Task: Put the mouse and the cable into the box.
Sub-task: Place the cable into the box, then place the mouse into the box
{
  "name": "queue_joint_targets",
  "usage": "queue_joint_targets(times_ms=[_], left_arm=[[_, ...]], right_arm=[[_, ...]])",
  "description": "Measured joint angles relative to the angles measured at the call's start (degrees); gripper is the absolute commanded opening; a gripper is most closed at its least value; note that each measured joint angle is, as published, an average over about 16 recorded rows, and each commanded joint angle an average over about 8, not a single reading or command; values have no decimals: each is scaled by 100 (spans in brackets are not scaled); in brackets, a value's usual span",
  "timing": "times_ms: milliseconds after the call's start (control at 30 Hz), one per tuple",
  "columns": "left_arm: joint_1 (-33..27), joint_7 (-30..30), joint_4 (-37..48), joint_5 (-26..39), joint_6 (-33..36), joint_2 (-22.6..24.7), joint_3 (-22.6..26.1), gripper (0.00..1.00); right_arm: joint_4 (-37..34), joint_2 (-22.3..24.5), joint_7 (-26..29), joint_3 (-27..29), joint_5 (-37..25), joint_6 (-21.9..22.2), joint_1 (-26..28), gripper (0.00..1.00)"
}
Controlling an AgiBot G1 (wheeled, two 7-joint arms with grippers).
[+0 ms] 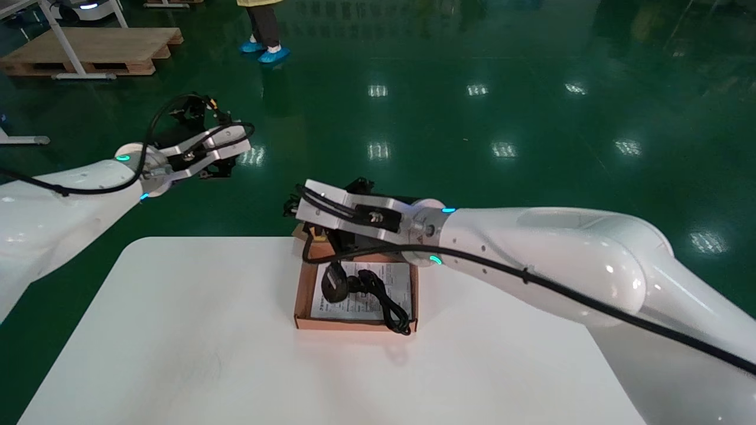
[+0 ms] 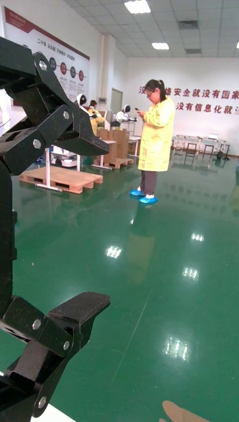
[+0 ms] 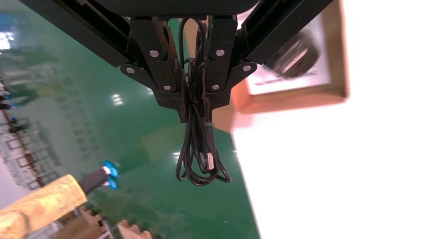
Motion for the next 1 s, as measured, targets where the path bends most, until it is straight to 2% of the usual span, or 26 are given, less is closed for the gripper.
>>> queue_joint_targets(times_ms=[200, 433, 467, 667, 700, 733, 1000], left_arm=[[4, -125, -46, 59, -17, -20, 63, 100], [8, -263, -95, 123, -35, -42, 133, 100], [8, -281, -101, 131, -37, -45, 142, 100], [10, -359, -130, 169, -47, -60, 183, 100], [10, -367, -133, 173, -48, -62, 187, 100], [10, -374, -135, 176, -49, -63, 191, 100], [11, -386, -142, 184, -53, -68, 199, 100]], right_arm=[[118, -55, 426, -231, -428, -51, -130, 0], [-181, -58, 748, -430, -866, 88, -214, 2], [-242, -57, 778, -451, -912, 117, -225, 8], [-550, -57, 887, -542, -1102, 280, -289, 81], [-587, -58, 897, -550, -1118, 302, -297, 92], [-615, -58, 905, -556, -1128, 320, -304, 99], [-673, -55, 919, -567, -1125, 360, -320, 100]])
